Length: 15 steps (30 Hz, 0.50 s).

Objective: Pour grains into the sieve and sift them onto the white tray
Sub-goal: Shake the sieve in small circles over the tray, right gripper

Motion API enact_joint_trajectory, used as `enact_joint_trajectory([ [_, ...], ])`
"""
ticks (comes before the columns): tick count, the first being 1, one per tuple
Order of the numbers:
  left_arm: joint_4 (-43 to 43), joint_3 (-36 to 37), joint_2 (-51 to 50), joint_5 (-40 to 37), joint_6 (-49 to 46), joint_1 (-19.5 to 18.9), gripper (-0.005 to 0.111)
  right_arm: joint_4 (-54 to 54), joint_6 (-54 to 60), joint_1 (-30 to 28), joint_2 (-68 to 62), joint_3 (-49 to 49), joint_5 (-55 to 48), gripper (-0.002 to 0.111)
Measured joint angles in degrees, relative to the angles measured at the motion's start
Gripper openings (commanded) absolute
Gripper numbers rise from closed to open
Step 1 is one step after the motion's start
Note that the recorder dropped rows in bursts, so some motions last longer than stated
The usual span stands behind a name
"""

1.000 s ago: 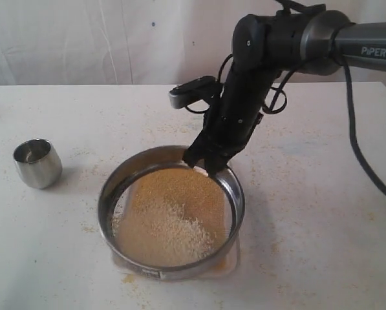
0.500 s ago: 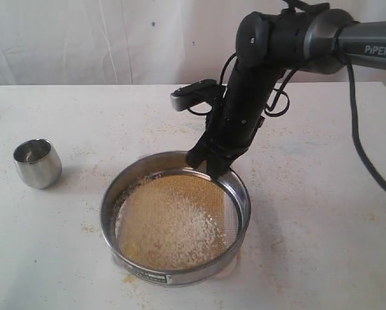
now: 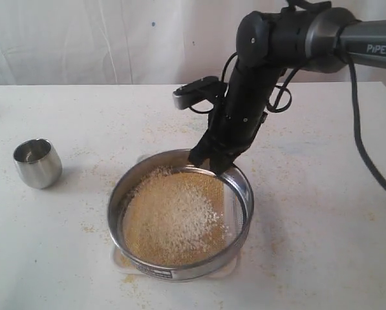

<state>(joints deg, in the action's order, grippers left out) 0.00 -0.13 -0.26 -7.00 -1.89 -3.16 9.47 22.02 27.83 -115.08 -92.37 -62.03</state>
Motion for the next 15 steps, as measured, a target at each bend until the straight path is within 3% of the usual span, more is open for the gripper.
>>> enact_joint_trajectory([
  [2,0.0,0.0,0.0,0.0,0.0,0.0,0.0,-2.96,-11.43,0.56,-0.12,0.0,1.6,0.0],
  [6,0.0,0.0,0.0,0.0,0.0,0.0,0.0,6.35,5.62,-0.69,-0.13,0.0,-0.42,0.0],
  [10,0.0,0.0,0.0,0.0,0.0,0.0,0.0,0.11,-8.97,0.73,-0.03,0.0,2.12,0.0],
  [13,0.0,0.0,0.0,0.0,0.0,0.0,0.0,5.01,4.43,-0.3,-0.03,0.0,0.63,0.0],
  [15,0.0,0.0,0.0,0.0,0.0,0.0,0.0,1.08,-4.44,0.52,0.07,0.0,0.47,0.0],
])
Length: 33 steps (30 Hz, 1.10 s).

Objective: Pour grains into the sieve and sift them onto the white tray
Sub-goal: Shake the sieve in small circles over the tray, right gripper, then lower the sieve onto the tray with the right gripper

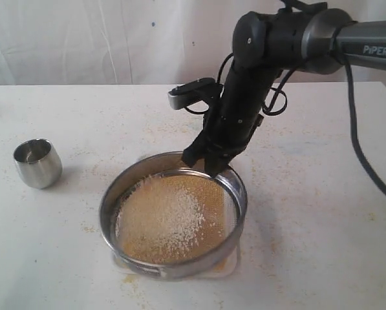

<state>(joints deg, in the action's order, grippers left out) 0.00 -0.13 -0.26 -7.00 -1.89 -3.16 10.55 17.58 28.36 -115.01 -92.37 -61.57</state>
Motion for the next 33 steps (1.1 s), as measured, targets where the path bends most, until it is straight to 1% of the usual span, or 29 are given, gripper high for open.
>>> enact_joint_trajectory([
  [1,0.0,0.0,0.0,0.0,0.0,0.0,0.0,-1.71,-5.58,0.19,0.0,0.0,1.14,0.0],
  [2,0.0,0.0,0.0,0.0,0.0,0.0,0.0,-1.67,-7.73,0.19,0.0,0.0,2.67,0.0],
  [3,0.0,0.0,0.0,0.0,0.0,0.0,0.0,0.43,-3.03,-0.35,-0.11,0.0,3.99,0.0],
  [5,0.0,0.0,0.0,0.0,0.0,0.0,0.0,4.35,7.84,-0.65,0.11,-0.11,1.77,0.0],
  [6,0.0,0.0,0.0,0.0,0.0,0.0,0.0,3.71,7.71,-0.38,0.26,-0.11,0.26,0.0],
  [7,0.0,0.0,0.0,0.0,0.0,0.0,0.0,2.3,4.0,0.13,0.37,0.0,0.14,0.0],
  [8,0.0,0.0,0.0,0.0,0.0,0.0,0.0,0.23,-2.42,0.39,0.37,0.0,1.15,0.0],
  [9,0.0,0.0,0.0,0.0,0.0,0.0,0.0,0.08,-5.29,0.26,0.24,0.0,2.41,0.0],
  [10,0.0,0.0,0.0,0.0,0.0,0.0,0.0,1.86,-1.38,-0.12,0.01,0.0,3.36,0.0],
  [11,0.0,0.0,0.0,0.0,0.0,0.0,0.0,4.05,5.48,-0.5,0.0,-0.13,3.02,0.0],
  [12,0.0,0.0,0.0,0.0,0.0,0.0,0.0,4.65,9.03,-0.5,0.13,-0.13,1.61,0.0],
  [13,0.0,0.0,0.0,0.0,0.0,0.0,0.0,3.76,8.2,-0.37,0.24,-0.13,0.45,0.0],
  [14,0.0,0.0,0.0,0.0,0.0,0.0,0.0,2.05,2.27,0.14,0.22,-0.01,0.43,0.0],
  [15,0.0,0.0,0.0,0.0,0.0,0.0,0.0,1.85,-0.89,0.16,0.09,-0.01,0.98,0.0],
  [16,0.0,0.0,0.0,0.0,0.0,0.0,0.0,3.79,-0.54,0.16,-0.04,-0.01,1.43,0.0],
  [17,0.0,0.0,0.0,0.0,0.0,0.0,0.0,6.2,6.25,-0.14,-0.14,-0.01,2.17,0.0],
  [18,0.0,0.0,0.0,0.0,0.0,0.0,0.0,7.25,10.26,-0.27,-0.14,-0.01,1.25,0.0],
  [19,0.0,0.0,0.0,0.0,0.0,0.0,0.0,6.63,10.62,-0.27,0.09,-0.01,0.33,0.0],
  [21,0.0,0.0,0.0,0.0,0.0,0.0,0.0,3.31,1.21,0.29,0.18,-0.01,0.75,0.0],
  [22,0.0,0.0,0.0,0.0,0.0,0.0,0.0,3.98,0.08,0.29,0.04,-0.01,1.46,0.0],
  [24,0.0,0.0,0.0,0.0,0.0,0.0,0.0,8.35,10.38,-0.21,-0.25,-0.01,1.71,0.0],
  [25,0.0,0.0,0.0,0.0,0.0,0.0,0.0,8.19,12.11,-0.09,-0.11,-0.01,0.61,0.0],
  [27,0.0,0.0,0.0,0.0,0.0,0.0,0.0,4.07,3.35,0.58,-0.04,-0.01,0.6,0.0],
  [28,0.0,0.0,0.0,0.0,0.0,0.0,0.0,4.55,0.27,0.56,-0.16,-0.01,1.62,0.0],
  [29,0.0,0.0,0.0,0.0,0.0,0.0,0.0,6.99,3.8,0.36,-0.4,-0.01,2.28,0.0],
  [30,0.0,0.0,0.0,0.0,0.0,0.0,0.0,8.85,10.24,0.07,-0.4,-0.01,2.13,0.0],
  [31,0.0,0.0,0.0,0.0,0.0,0.0,0.0,9.44,12.79,0.08,-0.25,-0.01,0.89,0.0],
  [33,0.0,0.0,0.0,0.0,0.0,0.0,0.0,7.07,5.39,0.54,-0.08,-0.01,0.57,0.0],
])
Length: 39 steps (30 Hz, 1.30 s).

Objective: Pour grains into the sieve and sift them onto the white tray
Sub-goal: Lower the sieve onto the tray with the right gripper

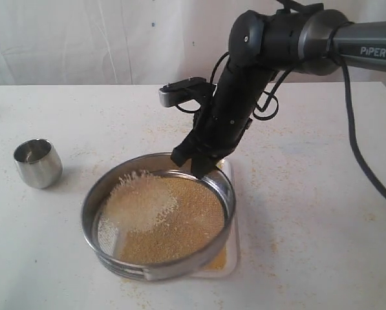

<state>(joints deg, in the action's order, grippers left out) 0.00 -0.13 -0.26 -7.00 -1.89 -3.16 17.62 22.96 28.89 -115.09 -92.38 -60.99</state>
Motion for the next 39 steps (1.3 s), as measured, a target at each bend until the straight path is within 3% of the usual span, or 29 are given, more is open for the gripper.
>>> enact_joint_trajectory([
  [1,0.0,0.0,0.0,0.0,0.0,0.0,0.0,0.56,-2.18,0.1,0.0,0.0,1.27,0.0],
  [4,0.0,0.0,0.0,0.0,0.0,0.0,0.0,3.79,5.66,-0.25,0.02,0.0,3.37,0.0],
  [7,0.0,0.0,0.0,0.0,0.0,0.0,0.0,1.34,-5.03,-0.01,0.29,0.0,5.05,0.0],
  [10,0.0,0.0,0.0,0.0,0.0,0.0,0.0,4.49,5.41,-0.42,0.42,0.0,4.23,0.0],
  [12,0.0,0.0,0.0,0.0,0.0,0.0,0.0,0.72,-4.75,-0.05,1.03,1.27,5.89,0.0],
  [16,0.0,0.0,0.0,0.0,0.0,0.0,0.0,-0.09,2.56,-0.83,3.12,3.85,11.86,0.0],
  [19,0.0,0.0,0.0,0.0,0.0,0.0,0.0,-3.41,-6.45,-1.14,6.29,7.18,16.66,0.0],
  [22,0.0,0.0,0.0,0.0,0.0,0.0,0.0,-0.67,5.55,-1.95,9.33,8.69,18.48,0.0],
  [25,0.0,0.0,0.0,0.0,0.0,0.0,0.0,-0.5,0.51,-2.6,11.45,11.08,20.16,0.0],
  [29,0.0,0.0,0.0,0.0,0.0,0.0,0.0,1.24,6.62,-3.54,12.28,13.13,20.32,0.0],
  [31,0.0,0.0,0.0,0.0,0.0,0.0,0.0,1.83,-1.7,-3.91,12.41,15.87,21.6,0.0],
  [33,0.0,0.0,0.0,0.0,0.0,0.0,0.0,4.72,8.65,-4.28,12.41,16.56,20.57,0.0],
  [35,0.0,0.0,0.0,0.0,0.0,0.0,0.0,4.62,0.25,-4.28,12.52,18.14,21.77,0.0],
  [37,0.0,0.0,0.0,0.0,0.0,0.0,0.0,11.05,11.92,-4.67,12.52,17.85,22.44,0.0],
  [39,0.0,0.0,0.0,0.0,0.0,0.0,0.0,9.13,3.42,-4.55,12.98,18.45,23.39,0.0],
])
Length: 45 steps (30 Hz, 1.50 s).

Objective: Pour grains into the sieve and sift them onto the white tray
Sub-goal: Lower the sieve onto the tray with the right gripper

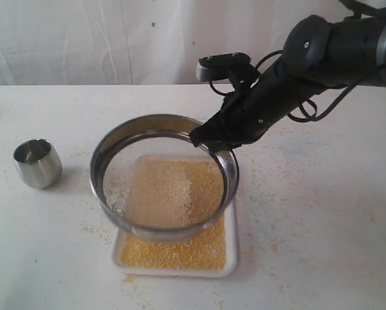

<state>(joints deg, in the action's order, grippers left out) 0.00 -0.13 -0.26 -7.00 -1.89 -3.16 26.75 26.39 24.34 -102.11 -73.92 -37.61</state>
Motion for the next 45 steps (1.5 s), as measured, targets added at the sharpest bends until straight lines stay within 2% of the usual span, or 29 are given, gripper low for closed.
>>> enact_joint_trajectory([
  [1,0.0,0.0,0.0,0.0,0.0,0.0,0.0,1.4,-3.2,-0.38,-0.34,0.13,0.78,0.0],
  [3,0.0,0.0,0.0,0.0,0.0,0.0,0.0,1.01,10.13,-0.74,-0.12,-0.4,-0.86,0.0],
  [5,0.0,0.0,0.0,0.0,0.0,0.0,0.0,-1.04,-3.37,-0.97,-0.23,0.49,0.16,0.0],
  [6,0.0,0.0,0.0,0.0,0.0,0.0,0.0,0.7,-3.61,-1.2,-0.47,0.49,1.06,0.0],
  [8,0.0,0.0,0.0,0.0,0.0,0.0,0.0,1.16,6.02,-1.43,-0.34,-0.06,1.88,0.0],
  [9,0.0,0.0,0.0,0.0,0.0,0.0,0.0,0.34,6.98,-1.43,-0.1,0.01,1.75,0.0],
  [12,0.0,0.0,0.0,0.0,0.0,0.0,0.0,1.17,-4.37,-1.33,-0.31,0.76,2.0,0.0],
  [13,0.0,0.0,0.0,0.0,0.0,0.0,0.0,2.44,-3.21,-1.33,-0.33,0.76,2.16,0.0],
  [15,0.0,0.0,0.0,0.0,0.0,0.0,0.0,2.07,8.89,-1.33,-0.18,0.15,1.05,0.0],
  [16,0.0,0.0,0.0,0.0,0.0,0.0,0.0,0.04,10.54,-1.33,-0.04,0.15,0.73,0.0],
  [17,0.0,0.0,0.0,0.0,0.0,0.0,0.0,-1.88,8.25,-1.21,0.08,0.43,0.45,0.0],
  [19,0.0,0.0,0.0,0.0,0.0,0.0,0.0,-2.72,-4.68,-1.12,-0.07,1.43,1.98,0.0],
  [21,0.0,0.0,0.0,0.0,0.0,0.0,0.0,1.82,-10.45,-1.23,-0.47,1.56,4.26,0.0],
  [24,0.0,0.0,0.0,0.0,0.0,0.0,0.0,2.58,11.04,-0.83,-0.39,0.39,3.09,0.0],
  [26,0.0,0.0,0.0,0.0,0.0,0.0,0.0,-1.5,15.15,-0.23,-0.17,0.82,0.84,0.0],
  [28,0.0,0.0,0.0,0.0,0.0,0.0,0.0,-2.73,5.21,-0.07,-0.56,1.82,1.71,0.0],
  [30,0.0,0.0,0.0,0.0,0.0,0.0,0.0,0.65,-6.38,-0.07,-1.0,2.09,3.75,0.0],
  [31,0.0,0.0,0.0,0.0,0.0,0.0,0.0,3.2,-8.74,-0.18,-1.12,1.98,5.36,0.0],
  [34,0.0,0.0,0.0,0.0,0.0,0.0,0.0,1.69,4.9,-0.27,-0.56,1.42,6.09,0.0],
  [36,0.0,0.0,0.0,0.0,0.0,0.0,0.0,-3.8,8.03,-0.27,-0.17,1.43,3.95,0.0],
  [40,0.0,0.0,0.0,0.0,0.0,0.0,0.0,-4.28,-7.86,-0.27,-0.53,1.88,5.74,0.0],
  [45,0.0,0.0,0.0,0.0,0.0,0.0,0.0,-3.6,-7.98,-0.3,-2.1,1.67,3.52,0.0],
])
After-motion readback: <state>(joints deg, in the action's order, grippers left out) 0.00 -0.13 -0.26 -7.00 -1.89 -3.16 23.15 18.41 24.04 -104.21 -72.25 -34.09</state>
